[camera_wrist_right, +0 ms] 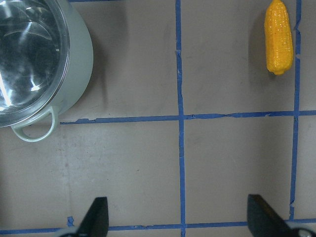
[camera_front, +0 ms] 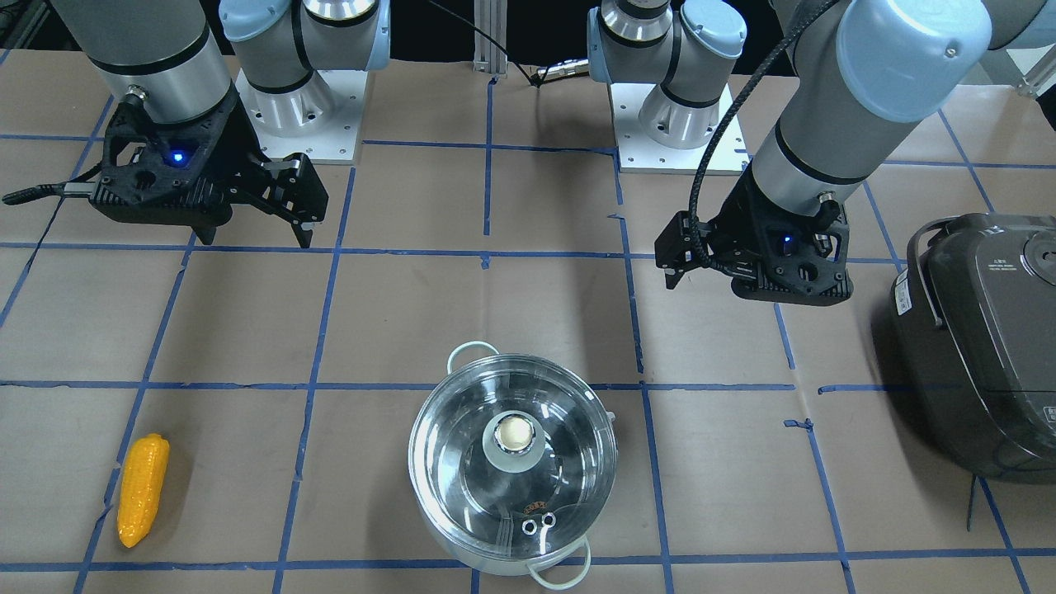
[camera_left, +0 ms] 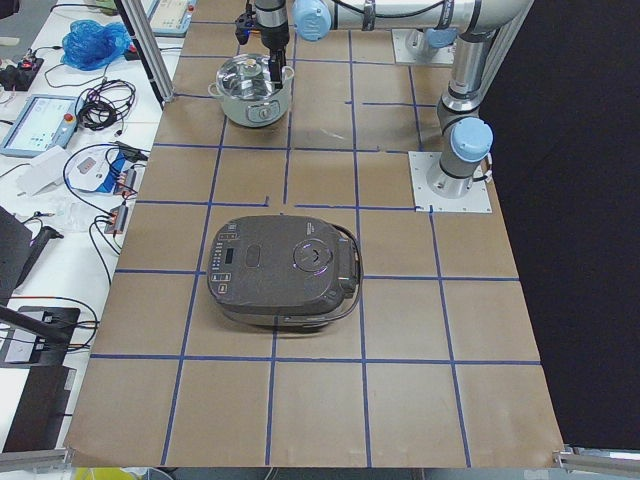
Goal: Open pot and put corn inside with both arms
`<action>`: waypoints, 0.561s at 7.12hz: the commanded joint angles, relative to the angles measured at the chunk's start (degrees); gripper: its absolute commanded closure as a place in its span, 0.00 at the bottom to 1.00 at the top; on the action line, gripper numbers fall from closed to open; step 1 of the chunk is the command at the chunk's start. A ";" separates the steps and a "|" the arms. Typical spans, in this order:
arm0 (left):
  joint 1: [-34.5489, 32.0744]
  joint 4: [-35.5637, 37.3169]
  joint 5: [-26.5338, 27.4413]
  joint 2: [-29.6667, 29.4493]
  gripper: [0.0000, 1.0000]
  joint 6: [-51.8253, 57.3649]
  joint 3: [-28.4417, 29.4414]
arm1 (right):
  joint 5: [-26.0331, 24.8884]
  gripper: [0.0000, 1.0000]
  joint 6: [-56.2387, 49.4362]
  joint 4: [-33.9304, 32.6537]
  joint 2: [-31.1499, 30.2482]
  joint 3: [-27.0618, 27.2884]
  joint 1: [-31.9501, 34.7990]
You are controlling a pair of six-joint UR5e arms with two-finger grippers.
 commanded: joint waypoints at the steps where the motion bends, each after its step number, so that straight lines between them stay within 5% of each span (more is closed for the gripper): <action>1: -0.15 -0.03 0.01 0.05 0.00 0.00 -0.02 | 0.00 0.00 -0.01 -0.09 0.01 0.00 0.00; 4: -0.24 -0.03 0.01 0.23 0.00 -0.09 -0.37 | 0.09 0.00 -0.19 0.26 0.10 -0.26 -0.09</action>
